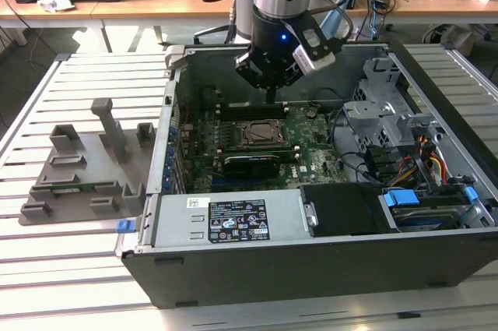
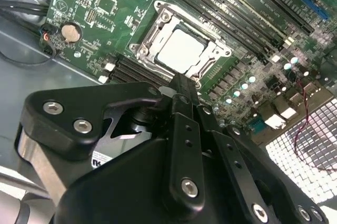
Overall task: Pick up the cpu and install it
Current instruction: 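Install the second cpu locking lever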
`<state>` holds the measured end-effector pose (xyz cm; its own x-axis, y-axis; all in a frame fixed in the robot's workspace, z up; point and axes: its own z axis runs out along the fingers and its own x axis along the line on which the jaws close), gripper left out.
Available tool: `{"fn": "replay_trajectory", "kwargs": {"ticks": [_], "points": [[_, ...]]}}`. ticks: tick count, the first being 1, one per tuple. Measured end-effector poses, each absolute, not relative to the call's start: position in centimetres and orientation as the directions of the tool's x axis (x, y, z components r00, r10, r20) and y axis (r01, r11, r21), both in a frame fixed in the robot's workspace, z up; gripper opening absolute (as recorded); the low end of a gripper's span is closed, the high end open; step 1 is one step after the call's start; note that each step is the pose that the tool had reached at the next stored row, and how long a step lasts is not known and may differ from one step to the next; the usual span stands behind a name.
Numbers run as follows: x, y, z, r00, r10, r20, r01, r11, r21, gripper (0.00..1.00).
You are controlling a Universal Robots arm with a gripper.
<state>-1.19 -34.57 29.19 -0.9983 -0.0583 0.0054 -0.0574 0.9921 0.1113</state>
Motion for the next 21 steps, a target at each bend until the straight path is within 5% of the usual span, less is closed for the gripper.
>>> {"fn": "replay_trajectory", "kwargs": {"ticks": [21], "points": [[-1.4, -39.7, 27.2, -0.998, -0.058, 0.005, -0.057, 0.992, 0.111, 0.11]]}}
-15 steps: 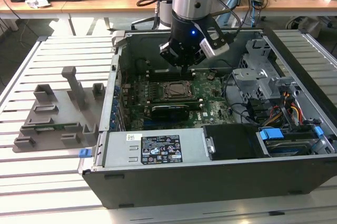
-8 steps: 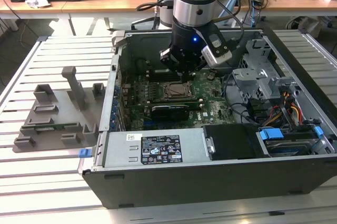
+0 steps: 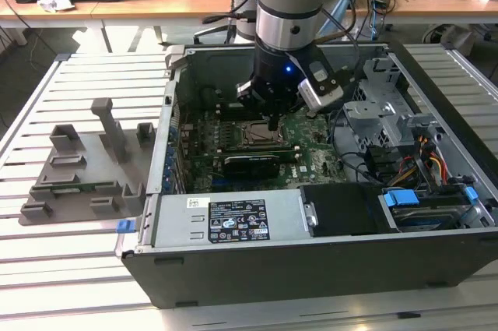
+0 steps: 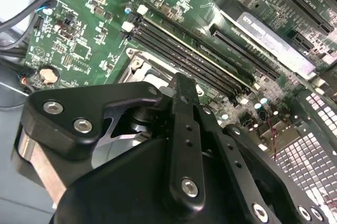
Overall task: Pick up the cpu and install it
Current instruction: 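Install the second cpu locking lever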
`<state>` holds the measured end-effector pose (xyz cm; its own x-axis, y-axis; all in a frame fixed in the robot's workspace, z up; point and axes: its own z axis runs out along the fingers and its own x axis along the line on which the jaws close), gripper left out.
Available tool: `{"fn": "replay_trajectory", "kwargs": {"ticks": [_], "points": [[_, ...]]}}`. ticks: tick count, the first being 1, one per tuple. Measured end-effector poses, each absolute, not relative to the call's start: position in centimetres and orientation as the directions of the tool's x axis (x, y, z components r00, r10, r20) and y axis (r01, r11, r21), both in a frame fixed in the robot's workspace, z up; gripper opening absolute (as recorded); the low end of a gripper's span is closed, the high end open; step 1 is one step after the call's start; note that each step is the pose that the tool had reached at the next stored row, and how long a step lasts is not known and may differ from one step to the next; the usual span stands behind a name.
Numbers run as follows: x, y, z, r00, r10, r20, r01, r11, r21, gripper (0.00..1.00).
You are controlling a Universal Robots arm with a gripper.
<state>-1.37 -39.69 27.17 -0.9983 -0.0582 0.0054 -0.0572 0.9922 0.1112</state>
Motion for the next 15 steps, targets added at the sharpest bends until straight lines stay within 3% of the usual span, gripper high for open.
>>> {"fn": "replay_trajectory", "kwargs": {"ticks": [15], "points": [[-2.3, -39.3, 25.4, -1.0, 0.006, 0.005, 0.006, 0.994, 0.111, 0.11]]}}
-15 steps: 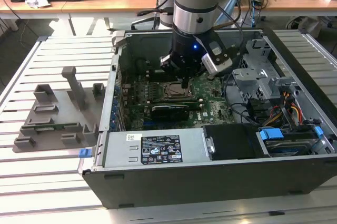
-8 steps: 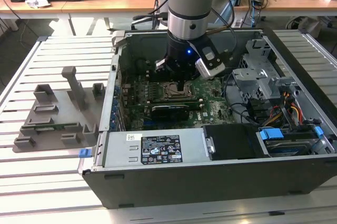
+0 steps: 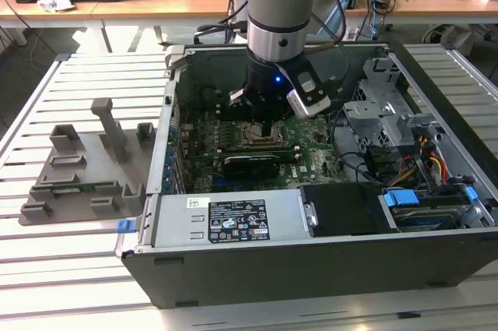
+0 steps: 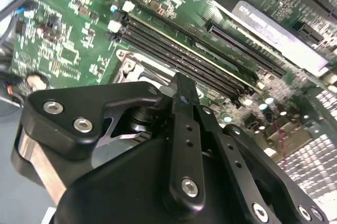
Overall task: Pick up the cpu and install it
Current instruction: 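Install the second cpu locking lever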
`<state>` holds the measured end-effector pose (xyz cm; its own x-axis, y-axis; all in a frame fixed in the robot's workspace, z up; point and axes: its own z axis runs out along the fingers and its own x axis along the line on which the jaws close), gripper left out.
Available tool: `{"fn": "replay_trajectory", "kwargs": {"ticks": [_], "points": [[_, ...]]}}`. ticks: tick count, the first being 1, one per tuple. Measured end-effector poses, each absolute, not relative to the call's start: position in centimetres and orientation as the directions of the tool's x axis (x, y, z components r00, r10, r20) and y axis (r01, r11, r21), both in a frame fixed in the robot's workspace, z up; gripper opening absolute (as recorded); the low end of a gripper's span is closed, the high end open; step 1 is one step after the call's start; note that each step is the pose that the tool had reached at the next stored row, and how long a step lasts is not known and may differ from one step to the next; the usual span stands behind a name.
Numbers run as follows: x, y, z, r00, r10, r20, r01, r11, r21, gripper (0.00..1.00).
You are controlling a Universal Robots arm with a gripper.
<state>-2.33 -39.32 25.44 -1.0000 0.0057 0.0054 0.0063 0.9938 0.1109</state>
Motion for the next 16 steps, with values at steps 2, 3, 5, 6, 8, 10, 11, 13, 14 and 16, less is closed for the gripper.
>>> {"fn": "replay_trajectory", "kwargs": {"ticks": [2, 3, 5, 6, 8, 10, 11, 13, 14, 16], "points": [[-2.7, -39.3, 25.1, -0.999, 0.035, 0.006, 0.036, 0.993, 0.113, 0.11], [-3.2, -39.3, 25.1, -0.999, 0.035, 0.006, 0.036, 0.992, 0.118, 0.11], [-3.9, -39.3, 25.0, -0.999, 0.035, 0.006, 0.036, 0.992, 0.124, 0.11], [-4.1, -39.3, 24.9, -0.999, 0.035, 0.006, 0.035, 0.991, 0.128, 0.11], [-4.3, -39.1, 24.9, -0.999, 0.035, 0.006, 0.036, 0.99, 0.139, 0.11], [-4.5, -39.0, 24.5, -0.999, 0.035, 0.007, 0.036, 0.988, 0.152, 0.11], [-4.6, -39.0, 24.3, -0.999, 0.035, 0.007, 0.036, 0.988, 0.153, 0.11], [-4.7, -39.0, 23.8, -0.999, 0.035, 0.007, 0.036, 0.988, 0.153, 0.11], [-4.7, -39.0, 23.6, -0.999, 0.035, 0.007, 0.036, 0.988, 0.153, 0.11], [-5.1, -39.0, 22.9, -0.999, 0.035, 0.007, 0.035, 0.988, 0.153, 0.11]]}}
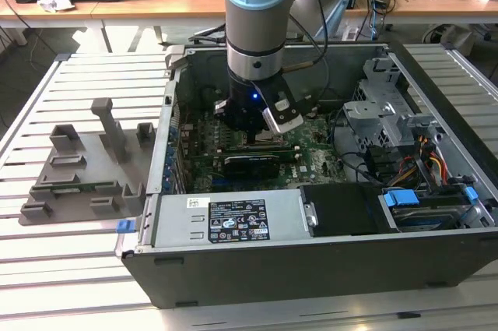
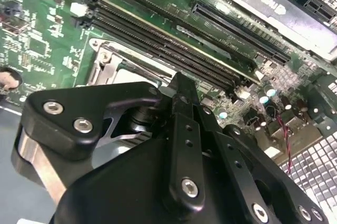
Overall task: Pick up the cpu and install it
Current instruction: 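Install the second cpu locking lever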
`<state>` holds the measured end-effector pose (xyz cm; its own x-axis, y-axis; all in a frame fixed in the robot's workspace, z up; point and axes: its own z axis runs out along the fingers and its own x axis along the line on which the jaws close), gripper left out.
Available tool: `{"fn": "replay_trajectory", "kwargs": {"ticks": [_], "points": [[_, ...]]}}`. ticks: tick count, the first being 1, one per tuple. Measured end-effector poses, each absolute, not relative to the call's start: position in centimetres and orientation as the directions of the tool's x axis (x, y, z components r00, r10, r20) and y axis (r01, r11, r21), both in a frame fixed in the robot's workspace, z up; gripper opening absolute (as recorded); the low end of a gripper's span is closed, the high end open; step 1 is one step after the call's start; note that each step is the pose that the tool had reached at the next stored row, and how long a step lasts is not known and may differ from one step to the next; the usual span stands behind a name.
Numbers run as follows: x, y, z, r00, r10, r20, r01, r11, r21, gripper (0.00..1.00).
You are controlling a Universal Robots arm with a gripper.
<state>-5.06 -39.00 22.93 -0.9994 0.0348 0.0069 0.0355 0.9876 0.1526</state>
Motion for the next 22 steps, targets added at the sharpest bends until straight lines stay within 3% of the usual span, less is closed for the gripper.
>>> {"fn": "replay_trajectory", "kwargs": {"ticks": [10, 22], "points": [[-6.5, -38.7, 20.8, -0.999, 0.034, 0.007, 0.034, 0.988, 0.153, 0.11], [-7.1, -36.2, 20.0, -1.0, -0.012, 0.007, -0.011, 0.988, 0.153, 0.11]]}}
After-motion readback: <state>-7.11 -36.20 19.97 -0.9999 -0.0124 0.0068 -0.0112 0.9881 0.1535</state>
